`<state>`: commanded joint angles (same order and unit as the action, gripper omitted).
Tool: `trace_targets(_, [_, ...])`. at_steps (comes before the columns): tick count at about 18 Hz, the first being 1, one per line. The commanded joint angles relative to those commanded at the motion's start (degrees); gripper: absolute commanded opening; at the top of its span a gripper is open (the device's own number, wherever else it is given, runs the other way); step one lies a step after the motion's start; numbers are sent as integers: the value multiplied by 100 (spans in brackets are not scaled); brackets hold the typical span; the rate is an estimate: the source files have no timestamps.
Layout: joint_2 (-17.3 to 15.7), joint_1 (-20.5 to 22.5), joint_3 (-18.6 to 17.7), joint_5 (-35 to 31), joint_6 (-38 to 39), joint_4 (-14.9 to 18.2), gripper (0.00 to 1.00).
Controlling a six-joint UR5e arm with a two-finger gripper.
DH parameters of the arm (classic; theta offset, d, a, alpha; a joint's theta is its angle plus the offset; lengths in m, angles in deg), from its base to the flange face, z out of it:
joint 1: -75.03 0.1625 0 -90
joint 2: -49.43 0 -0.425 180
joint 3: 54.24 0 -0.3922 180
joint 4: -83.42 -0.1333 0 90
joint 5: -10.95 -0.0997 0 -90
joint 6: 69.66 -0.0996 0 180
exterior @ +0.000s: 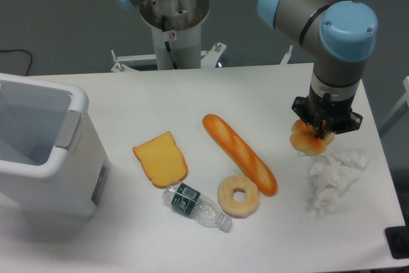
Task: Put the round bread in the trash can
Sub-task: 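Carry the held round orange bread with the gripper over the white bin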
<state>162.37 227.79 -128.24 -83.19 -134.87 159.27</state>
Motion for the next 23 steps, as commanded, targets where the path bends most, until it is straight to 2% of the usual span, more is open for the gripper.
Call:
trace_targets(4, [-123, -114, -18, 35, 87, -9, 0])
trace_targets(7, [-421, -482, -52, 123, 456, -9, 0])
trace_targets(11, [-939, -1150, -106, 403, 1123, -18, 0])
trace_targets(16, [-1309, -2046, -70, 571, 2099, -149, 0])
trace_targets(19, [-1467, -2425, -62, 642, 2363, -193, 0])
trace_targets(23, [-1485, -3153, -27, 633, 3013, -431, 0])
